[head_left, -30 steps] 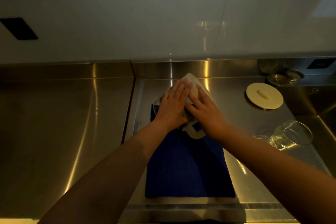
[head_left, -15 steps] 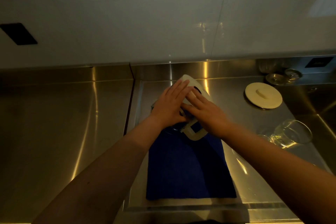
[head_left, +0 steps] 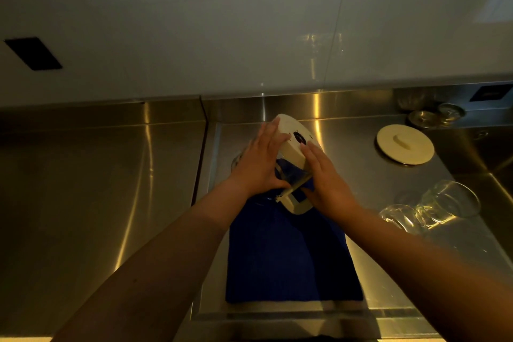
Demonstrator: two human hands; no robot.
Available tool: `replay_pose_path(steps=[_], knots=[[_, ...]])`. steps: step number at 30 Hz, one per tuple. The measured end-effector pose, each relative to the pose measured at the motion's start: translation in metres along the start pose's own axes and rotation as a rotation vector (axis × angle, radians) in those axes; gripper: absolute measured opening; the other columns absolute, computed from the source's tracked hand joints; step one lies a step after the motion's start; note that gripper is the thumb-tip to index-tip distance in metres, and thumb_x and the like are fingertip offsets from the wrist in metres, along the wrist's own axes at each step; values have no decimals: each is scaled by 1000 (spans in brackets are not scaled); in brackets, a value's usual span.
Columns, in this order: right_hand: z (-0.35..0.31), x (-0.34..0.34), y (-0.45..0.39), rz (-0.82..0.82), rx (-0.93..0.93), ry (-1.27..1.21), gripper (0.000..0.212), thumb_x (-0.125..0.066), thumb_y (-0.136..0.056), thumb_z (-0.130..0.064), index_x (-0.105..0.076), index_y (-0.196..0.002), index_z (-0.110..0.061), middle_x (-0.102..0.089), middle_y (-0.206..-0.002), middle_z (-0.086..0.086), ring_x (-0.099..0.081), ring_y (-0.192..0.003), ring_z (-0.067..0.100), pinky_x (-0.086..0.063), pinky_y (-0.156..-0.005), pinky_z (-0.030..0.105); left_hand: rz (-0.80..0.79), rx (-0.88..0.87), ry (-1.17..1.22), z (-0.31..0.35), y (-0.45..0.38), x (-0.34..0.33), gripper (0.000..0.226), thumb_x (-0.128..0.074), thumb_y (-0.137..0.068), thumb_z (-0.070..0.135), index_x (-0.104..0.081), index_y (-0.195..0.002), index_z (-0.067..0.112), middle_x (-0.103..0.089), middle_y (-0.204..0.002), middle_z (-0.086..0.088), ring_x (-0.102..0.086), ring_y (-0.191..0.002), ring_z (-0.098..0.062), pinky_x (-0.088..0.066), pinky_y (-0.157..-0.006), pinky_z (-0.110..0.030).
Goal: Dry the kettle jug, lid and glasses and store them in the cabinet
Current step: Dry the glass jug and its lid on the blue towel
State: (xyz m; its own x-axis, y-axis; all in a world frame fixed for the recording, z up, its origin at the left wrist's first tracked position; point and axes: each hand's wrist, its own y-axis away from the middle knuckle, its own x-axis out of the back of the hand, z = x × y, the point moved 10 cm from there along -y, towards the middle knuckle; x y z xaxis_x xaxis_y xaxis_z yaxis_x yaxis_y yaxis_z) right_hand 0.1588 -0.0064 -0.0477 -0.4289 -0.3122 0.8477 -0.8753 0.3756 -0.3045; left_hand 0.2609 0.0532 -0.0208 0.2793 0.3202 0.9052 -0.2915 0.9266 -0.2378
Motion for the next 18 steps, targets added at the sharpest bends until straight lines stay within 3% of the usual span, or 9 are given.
replay_pose_path(steps=[4, 6, 13, 18], knots=[[-10, 7, -1, 30, 40, 24, 86, -68, -77, 3, -21, -147, -14, -25, -151, 15, -25, -137, 29, -26, -106, 37, -43, 24, -71, -6, 6, -8, 131, -83, -56, 52, 12, -145, 36, 22, -155, -2, 13, -143, -32, -23, -108, -63], [-13, 9, -2, 51, 40, 24, 82, -64, -78, 8, -24, -145, -15, -28, -150, 13, -28, -136, 30, -25, -106, 37, -43, 38, -108, -7, 7, -10, 135, -83, -56, 52, 21, -141, 43, 24, -155, -1, 13, -143, -32, -23, -108, -63], [-27, 12, -3, 129, 107, 11, 83, -66, -68, 16, -38, -140, -14, -43, -142, 11, -43, -124, 33, -46, -87, 41, 44, 39, -19, -9, 21, -6, 114, -86, -58, 40, -7, -140, 35, 13, -155, -6, 7, -143, -35, -25, -109, -62], [-39, 13, -7, 90, 189, 67, 87, -73, -60, 15, -43, -137, -12, -48, -139, 11, -48, -122, 36, -52, -83, 46, 115, 70, 51, -11, 28, -3, 105, -88, -57, 32, -26, -139, 14, 11, -153, -7, 0, -143, -38, -30, -107, -60]])
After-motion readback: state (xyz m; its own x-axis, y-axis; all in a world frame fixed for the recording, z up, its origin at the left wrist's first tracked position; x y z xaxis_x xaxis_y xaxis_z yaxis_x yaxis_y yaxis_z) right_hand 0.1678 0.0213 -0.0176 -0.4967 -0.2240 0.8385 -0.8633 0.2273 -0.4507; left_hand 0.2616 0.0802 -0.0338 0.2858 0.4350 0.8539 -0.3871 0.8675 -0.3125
